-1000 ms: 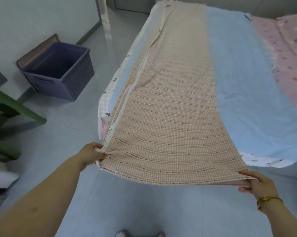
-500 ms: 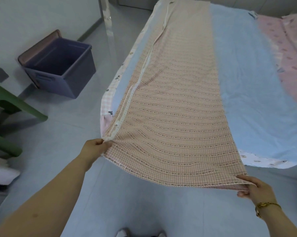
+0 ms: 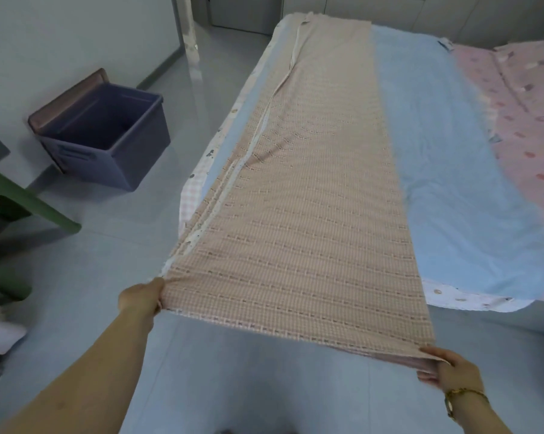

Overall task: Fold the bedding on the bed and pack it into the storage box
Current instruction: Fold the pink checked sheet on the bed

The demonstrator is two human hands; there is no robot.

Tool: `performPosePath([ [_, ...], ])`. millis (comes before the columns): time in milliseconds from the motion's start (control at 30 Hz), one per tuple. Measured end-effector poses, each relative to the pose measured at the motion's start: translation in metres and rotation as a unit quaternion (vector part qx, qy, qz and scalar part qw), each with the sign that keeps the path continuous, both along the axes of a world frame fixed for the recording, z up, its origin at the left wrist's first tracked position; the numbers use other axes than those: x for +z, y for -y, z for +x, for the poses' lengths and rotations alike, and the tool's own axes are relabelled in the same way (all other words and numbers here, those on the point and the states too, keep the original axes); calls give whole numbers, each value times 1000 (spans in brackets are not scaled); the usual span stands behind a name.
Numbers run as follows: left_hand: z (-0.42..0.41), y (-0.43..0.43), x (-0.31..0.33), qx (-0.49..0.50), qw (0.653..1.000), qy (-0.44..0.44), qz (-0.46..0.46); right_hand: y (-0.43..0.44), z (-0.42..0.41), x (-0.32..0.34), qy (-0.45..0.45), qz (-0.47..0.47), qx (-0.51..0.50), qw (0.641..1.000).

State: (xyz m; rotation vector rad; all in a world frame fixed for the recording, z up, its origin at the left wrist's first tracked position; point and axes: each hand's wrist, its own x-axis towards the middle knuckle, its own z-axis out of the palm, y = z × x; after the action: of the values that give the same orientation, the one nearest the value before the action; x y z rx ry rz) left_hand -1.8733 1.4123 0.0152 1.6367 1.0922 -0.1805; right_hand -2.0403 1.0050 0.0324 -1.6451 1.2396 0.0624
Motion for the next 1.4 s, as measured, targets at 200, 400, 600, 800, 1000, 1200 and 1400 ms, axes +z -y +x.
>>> performPosePath([
  [200,51,17,73,-234,970,21,63,14,71,63,78,-45,47,995],
  [400,46,-10,174,-137,945,243,-169,15,56,176,375,-136,-9,917],
  [600,1,1,81,-159,979,41,-123,25,21,81,92,-68,0,993],
  [800,8,-1,71,-165,977,44,-127,20,18,77,65,-77,-20,995],
  [1000,13,8,81,-228,972,40,-49,15,36,71,56,-83,-20,995],
  [1200,71,30,193,-152,909,304,-240,17,82,168,340,-143,-28,929],
  [1400,-6,-19,104,-102,958,134,-231,23,22,92,230,-94,-43,968],
])
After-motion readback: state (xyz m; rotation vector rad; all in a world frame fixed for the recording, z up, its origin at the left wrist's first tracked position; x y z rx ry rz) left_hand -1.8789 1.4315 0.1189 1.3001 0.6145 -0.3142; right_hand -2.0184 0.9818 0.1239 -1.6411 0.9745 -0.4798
